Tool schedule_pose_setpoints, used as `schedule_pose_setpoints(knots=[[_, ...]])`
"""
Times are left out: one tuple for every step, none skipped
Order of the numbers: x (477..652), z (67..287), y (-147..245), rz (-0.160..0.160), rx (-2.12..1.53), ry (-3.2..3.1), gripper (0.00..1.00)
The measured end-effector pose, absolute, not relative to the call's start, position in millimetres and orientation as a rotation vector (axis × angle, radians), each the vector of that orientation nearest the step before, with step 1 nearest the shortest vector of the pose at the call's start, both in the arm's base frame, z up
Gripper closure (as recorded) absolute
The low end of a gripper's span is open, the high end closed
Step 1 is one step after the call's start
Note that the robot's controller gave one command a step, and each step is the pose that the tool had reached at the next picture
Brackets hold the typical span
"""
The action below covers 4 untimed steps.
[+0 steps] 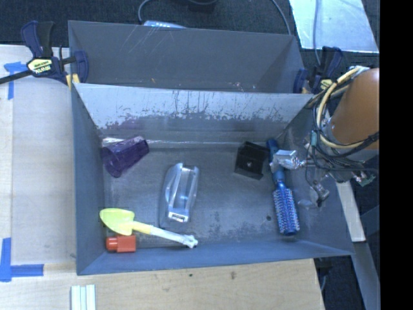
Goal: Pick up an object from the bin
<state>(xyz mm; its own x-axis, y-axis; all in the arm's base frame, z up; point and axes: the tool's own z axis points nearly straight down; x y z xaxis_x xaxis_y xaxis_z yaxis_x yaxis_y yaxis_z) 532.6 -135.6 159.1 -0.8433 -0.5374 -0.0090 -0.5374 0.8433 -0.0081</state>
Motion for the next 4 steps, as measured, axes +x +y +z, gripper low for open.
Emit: schedule_pose_setpoints(knots=[[547.7,93,-139,-0.015,-1.269,2.861,0.00],[544.3,70,-140,0.007,-1.591,2.687,1.00],[544.3,70,-140,0.007,-1.591,2.687,1.00],[543.1,73,-140,0.008,-1.593,2.689,1.00]])
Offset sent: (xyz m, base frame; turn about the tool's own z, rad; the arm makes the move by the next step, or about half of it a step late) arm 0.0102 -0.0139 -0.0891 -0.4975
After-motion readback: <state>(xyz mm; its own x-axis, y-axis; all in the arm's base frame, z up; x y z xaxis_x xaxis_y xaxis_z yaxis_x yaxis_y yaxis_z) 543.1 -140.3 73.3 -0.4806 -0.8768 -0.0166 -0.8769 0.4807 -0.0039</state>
